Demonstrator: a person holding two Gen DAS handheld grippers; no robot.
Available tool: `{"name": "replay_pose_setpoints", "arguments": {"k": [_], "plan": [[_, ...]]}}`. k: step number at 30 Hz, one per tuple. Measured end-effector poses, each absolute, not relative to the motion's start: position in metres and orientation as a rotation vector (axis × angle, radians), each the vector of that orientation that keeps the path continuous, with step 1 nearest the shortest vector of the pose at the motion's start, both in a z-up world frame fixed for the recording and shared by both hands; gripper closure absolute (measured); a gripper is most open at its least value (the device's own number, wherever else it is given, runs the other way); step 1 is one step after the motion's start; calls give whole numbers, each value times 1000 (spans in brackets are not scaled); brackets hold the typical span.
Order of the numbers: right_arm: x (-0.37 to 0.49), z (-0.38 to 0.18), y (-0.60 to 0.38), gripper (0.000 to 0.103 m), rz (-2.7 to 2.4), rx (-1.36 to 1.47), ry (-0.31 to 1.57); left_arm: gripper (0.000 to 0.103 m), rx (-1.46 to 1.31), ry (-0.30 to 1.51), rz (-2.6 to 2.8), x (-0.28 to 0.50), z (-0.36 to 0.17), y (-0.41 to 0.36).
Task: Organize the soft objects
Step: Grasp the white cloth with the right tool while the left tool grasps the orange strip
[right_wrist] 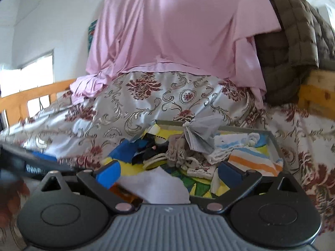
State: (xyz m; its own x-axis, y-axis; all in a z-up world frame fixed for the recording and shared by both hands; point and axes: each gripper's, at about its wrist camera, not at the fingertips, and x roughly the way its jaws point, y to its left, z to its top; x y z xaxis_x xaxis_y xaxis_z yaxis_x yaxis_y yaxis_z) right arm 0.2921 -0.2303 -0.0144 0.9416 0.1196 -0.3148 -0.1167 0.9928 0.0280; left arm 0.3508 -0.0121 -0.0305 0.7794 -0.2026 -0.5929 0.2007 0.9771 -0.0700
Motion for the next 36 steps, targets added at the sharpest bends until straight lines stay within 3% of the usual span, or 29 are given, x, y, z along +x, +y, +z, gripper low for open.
{"name": "replay_pose_setpoints", "arguments": {"k": [13,20,27,31,36], "plan": [[323,-29,-223,34,215,59,468,1,-78,689,-191,373,-46,-7],[326,-35,-226,61,233,101,506,1,-103,687,-204,378,-49,-13],[324,-35,-226,78,212,98,503,1,-170,708,-241,384,-51,-17],[324,-31,-230,94,171,105,494,1,-224,727,-273,387,-53,-20],[326,-26,-245,97,114,138,492,2,-230,733,-317,390,-55,-27]]}}
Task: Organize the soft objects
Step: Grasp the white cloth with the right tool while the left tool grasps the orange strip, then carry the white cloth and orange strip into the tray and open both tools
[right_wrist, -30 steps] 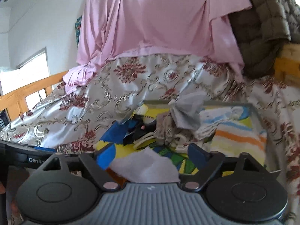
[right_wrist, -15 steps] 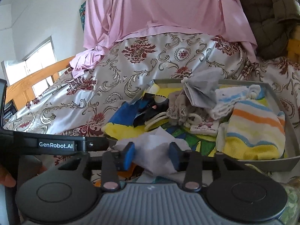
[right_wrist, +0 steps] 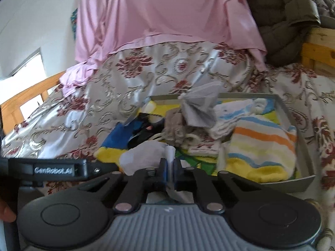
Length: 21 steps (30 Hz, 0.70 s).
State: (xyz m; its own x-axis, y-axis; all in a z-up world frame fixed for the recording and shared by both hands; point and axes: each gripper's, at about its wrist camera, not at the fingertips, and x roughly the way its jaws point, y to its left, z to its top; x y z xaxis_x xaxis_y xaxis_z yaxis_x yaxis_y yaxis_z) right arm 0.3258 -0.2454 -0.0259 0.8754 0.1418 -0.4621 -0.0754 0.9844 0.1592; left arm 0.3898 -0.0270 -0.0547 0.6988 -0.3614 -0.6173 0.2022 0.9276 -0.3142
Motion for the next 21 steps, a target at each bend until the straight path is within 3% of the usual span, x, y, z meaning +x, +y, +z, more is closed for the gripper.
{"name": "replay_pose_setpoints", "arguments": {"k": [12,17,21], "plan": [[333,-31,-266,97,93,212,516,8,-461,854,-368,407,-71,-30],[334,-32,-266,97,93,214,524,25,-602,896,-379,413,-79,-26],[335,-33,-266,97,93,215,528,32,-668,910,-372,415,-82,-27]]}}
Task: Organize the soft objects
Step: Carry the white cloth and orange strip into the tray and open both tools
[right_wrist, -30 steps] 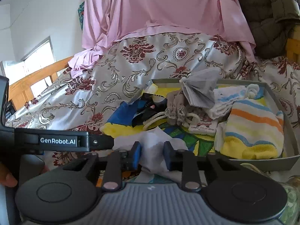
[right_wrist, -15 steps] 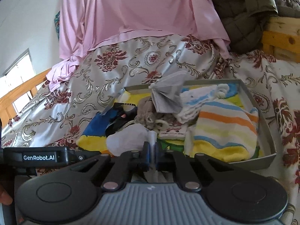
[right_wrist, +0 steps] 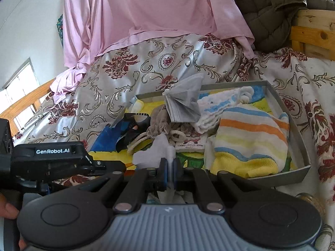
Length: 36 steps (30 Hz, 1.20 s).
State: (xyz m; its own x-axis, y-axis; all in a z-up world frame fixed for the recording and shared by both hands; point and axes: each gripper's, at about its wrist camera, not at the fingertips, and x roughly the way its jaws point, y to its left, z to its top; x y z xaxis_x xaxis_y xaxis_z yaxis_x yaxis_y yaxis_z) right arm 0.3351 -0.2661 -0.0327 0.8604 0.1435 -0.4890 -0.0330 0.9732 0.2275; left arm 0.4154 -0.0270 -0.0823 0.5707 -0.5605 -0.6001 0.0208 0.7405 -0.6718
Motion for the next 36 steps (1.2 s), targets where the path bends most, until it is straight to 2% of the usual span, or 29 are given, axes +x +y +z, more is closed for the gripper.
{"name": "replay_pose_setpoints", "arguments": {"k": [10,12,14,17,23,28,36], "plan": [[335,-34,-266,97,96,216,531,28,-799,904,-352,415,-89,-12],[335,-34,-266,97,96,217,531,32,-800,910,-352,416,-89,-11],[335,-34,-266,97,96,217,531,44,-783,914,-352,416,-89,-13],[335,-34,-265,97,98,212,530,57,-787,919,-343,416,-90,-13],[334,-32,-263,98,117,191,525,72,-816,929,-360,415,-90,-12],[330,-24,-267,98,123,204,473,75,-770,876,-379,408,-67,-13],[326,-10,-280,98,94,226,365,76,-632,673,-363,411,-18,-11]]}}
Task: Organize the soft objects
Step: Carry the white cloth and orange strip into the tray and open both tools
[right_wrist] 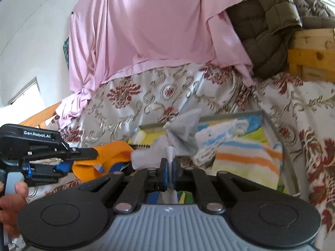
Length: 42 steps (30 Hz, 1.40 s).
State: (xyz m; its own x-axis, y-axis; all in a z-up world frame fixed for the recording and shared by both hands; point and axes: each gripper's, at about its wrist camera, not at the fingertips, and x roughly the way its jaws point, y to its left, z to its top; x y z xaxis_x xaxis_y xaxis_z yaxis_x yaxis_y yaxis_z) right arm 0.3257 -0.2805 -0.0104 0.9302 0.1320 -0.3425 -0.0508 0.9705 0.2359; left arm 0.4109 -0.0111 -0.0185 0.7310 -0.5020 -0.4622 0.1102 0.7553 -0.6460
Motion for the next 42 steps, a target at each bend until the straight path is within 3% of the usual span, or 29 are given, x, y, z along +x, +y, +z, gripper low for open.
{"name": "replay_pose_setpoints", "arguments": {"k": [18,29,30,35,42], "plan": [[348,-14,-294,98,65,275,361,72,-327,694,-306,432,-51,-46],[354,-18,-296,87,56,273,434,54,-292,698,-274,425,-43,-51],[354,-17,-297,85,50,267,435,53,-289,695,-271,425,-42,-52],[348,-8,-303,58,36,263,419,39,-269,675,-256,416,-35,-56],[325,15,-308,36,8,221,366,27,-268,627,-236,397,-18,-57]]}}
